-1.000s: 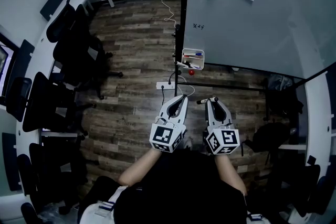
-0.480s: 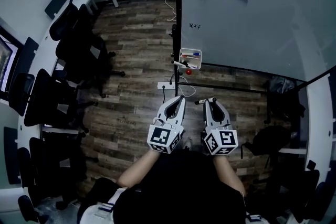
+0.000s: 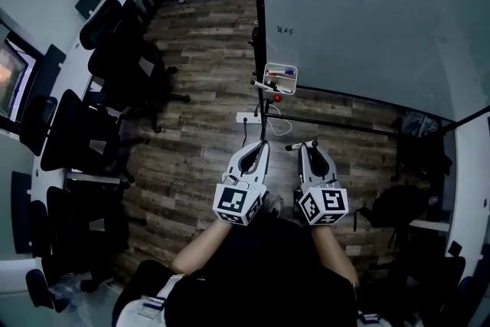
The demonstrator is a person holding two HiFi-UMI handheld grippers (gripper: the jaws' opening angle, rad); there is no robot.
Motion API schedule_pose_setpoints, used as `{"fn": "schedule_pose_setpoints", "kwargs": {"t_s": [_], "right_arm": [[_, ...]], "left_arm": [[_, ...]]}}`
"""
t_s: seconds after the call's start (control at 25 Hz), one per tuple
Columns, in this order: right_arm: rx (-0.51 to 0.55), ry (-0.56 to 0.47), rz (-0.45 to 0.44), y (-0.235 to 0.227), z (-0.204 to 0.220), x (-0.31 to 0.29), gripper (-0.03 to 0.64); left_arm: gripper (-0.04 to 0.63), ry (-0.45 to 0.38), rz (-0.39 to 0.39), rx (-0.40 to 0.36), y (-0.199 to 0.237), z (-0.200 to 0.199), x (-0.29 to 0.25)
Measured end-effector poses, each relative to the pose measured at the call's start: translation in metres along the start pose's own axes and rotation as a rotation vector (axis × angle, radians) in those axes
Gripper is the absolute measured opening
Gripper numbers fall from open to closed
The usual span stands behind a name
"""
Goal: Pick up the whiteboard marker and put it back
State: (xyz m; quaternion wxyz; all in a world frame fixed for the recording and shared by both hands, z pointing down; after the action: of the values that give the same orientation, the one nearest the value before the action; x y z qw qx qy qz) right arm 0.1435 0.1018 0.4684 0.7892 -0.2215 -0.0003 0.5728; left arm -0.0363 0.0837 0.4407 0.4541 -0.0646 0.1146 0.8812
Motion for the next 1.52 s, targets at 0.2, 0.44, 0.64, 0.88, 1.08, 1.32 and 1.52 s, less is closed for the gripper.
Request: {"fn": "schedule_pose_setpoints", "kwargs": {"t_s": [0.2, 0.44, 0.64, 0.88, 1.08, 1.32, 1.52], "right_arm": [[0.001, 0.002, 0.011, -0.003, 0.000, -0.006, 0.077], [0.003, -0.002, 0.043, -0.015, -0.008, -0.027, 0.077], [0.005, 0.008, 0.058, -0.023, -0.016, -0.051, 0.077], [0.003, 0.021, 0.063, -0.035, -0.026, -0.083, 0.077], [-0.003, 0.020, 0.066, -0.044, -0.034, -0.111, 0.077], [-0.003, 0.021, 0.064, -0.048, -0.043, -0.141, 0.077], [-0.010, 0.026, 0.074, -0.055, -0.048, -0.164, 0.077]], "left_arm": [[0.008, -0.006, -0.006, 0.004, 0.006, -0.001, -0.009], [0.008, -0.005, 0.018, 0.018, 0.017, 0.001, -0.035], [0.008, -0.007, 0.037, 0.020, 0.032, -0.008, -0.061], [0.008, -0.004, 0.042, 0.026, 0.053, -0.016, -0.093], [0.008, -0.011, 0.049, 0.029, 0.070, -0.021, -0.116], [0.008, -0.019, 0.050, 0.039, 0.088, -0.027, -0.139], [0.008, -0.019, 0.052, 0.045, 0.101, -0.030, -0.155]]}}
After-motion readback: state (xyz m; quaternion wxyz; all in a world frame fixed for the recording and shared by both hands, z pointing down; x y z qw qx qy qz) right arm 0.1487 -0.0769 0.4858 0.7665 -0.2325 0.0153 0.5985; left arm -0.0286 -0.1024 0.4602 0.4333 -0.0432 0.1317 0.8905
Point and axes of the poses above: the fingertips, and each gripper's own axes: x backward along the fingers, y to its left, z out of its underside, the point moved 8 cm from there along x, backward along the fingers, and after that the axes turned 7 degrees about y, right-handed, at the moved point
